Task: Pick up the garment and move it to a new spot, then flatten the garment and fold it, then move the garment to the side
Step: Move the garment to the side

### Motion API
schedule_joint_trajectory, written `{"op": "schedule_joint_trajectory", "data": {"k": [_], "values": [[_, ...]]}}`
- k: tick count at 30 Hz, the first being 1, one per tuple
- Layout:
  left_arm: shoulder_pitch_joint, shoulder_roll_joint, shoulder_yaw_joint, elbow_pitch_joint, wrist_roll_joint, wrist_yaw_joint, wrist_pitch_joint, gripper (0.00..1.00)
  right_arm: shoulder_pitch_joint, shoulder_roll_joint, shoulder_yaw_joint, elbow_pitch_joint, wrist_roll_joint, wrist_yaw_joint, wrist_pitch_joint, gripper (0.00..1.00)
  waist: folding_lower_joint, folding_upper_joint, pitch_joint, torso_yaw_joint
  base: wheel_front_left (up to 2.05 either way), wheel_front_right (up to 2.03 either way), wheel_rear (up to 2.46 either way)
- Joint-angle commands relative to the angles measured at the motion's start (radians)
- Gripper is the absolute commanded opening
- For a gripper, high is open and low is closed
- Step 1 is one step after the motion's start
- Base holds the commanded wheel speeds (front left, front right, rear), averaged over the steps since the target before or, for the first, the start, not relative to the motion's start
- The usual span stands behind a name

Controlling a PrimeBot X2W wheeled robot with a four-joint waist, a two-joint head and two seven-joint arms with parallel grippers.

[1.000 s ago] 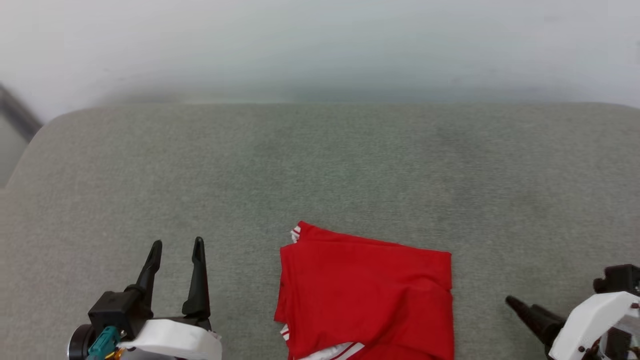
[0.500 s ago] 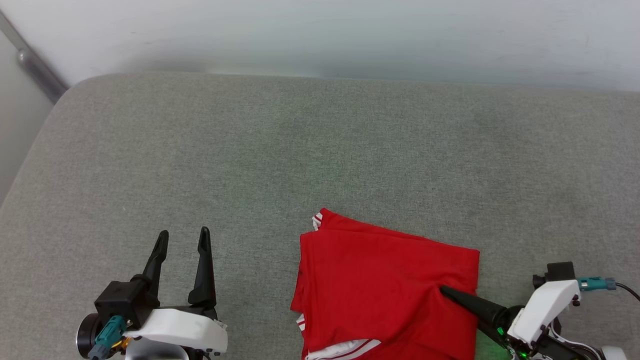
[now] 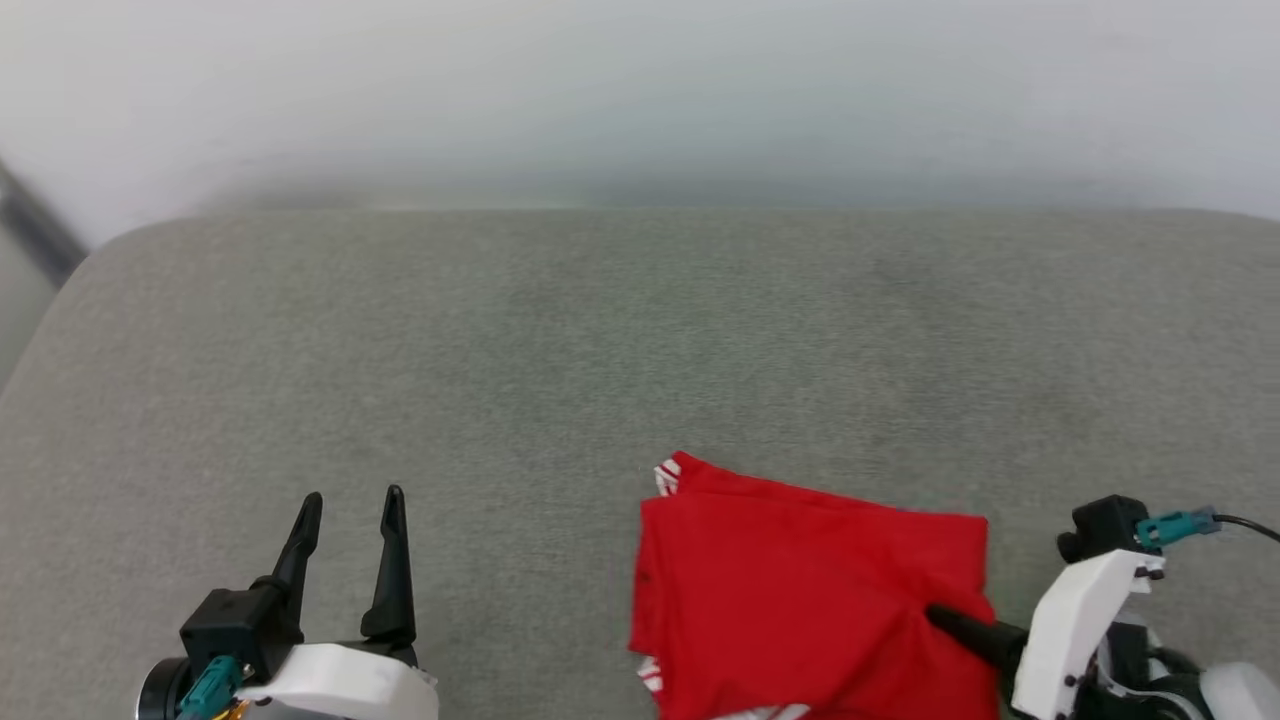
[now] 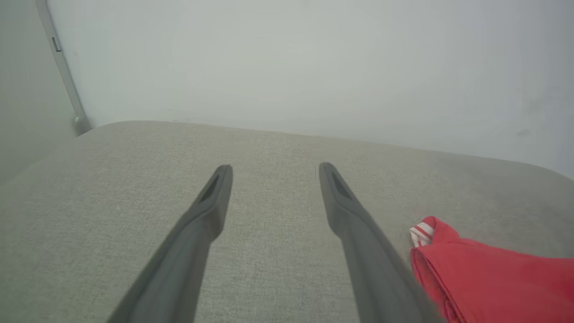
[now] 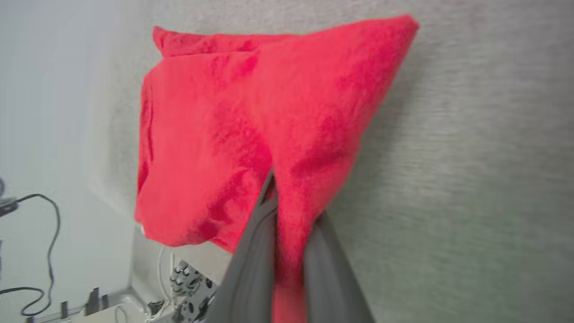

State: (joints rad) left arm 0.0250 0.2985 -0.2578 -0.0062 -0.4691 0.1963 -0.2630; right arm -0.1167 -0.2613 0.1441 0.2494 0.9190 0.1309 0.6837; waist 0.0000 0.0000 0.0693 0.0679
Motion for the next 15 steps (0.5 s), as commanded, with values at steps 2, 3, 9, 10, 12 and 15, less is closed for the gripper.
{"op": "schedule_joint_trajectory", "data": {"k": [2, 3, 9, 10, 12, 15], "values": [[0.013, 0.008, 0.000, -0.007, 0.007, -0.001, -0.001, 1.00, 0.006, -0.055, 0.013, 0.006, -0.096, 0.000, -0.021, 0.00, 0.0000, 0.0000, -0.025, -0.060, 0.00, 0.00, 0.00], [0.018, 0.010, 0.004, -0.010, 0.005, 0.001, -0.001, 1.00, 0.001, -0.084, 0.026, 0.020, -0.163, -0.001, -0.024, 0.00, 0.0000, 0.0000, -0.027, -0.080, 0.00, 0.00, 0.00], [0.012, 0.019, 0.007, -0.028, 0.008, 0.000, -0.001, 1.00, -0.061, -0.123, -0.001, 0.089, -0.392, -0.001, -0.056, 0.00, 0.0000, 0.0000, -0.004, -0.201, 0.00, 0.00, 0.00], [0.005, 0.020, 0.008, -0.034, 0.009, -0.001, -0.001, 1.00, -0.080, -0.127, -0.007, 0.097, -0.418, -0.001, -0.068, 0.00, 0.0000, 0.0000, 0.006, -0.223, 0.00, 0.00, 0.00], [-0.006, 0.024, 0.011, -0.044, 0.013, 0.000, -0.001, 1.00, -0.123, -0.120, -0.015, 0.115, -0.466, -0.001, -0.096, 0.00, 0.0000, 0.0000, 0.032, -0.267, 0.00, 0.00, 0.00], [-0.044, 0.033, 0.004, -0.057, 0.022, -0.011, 0.004, 1.00, -0.199, -0.116, -0.048, 0.155, -0.527, -0.001, -0.169, 0.00, 0.0000, 0.0000, 0.090, -0.318, 0.00, 0.00, 0.00]]}}
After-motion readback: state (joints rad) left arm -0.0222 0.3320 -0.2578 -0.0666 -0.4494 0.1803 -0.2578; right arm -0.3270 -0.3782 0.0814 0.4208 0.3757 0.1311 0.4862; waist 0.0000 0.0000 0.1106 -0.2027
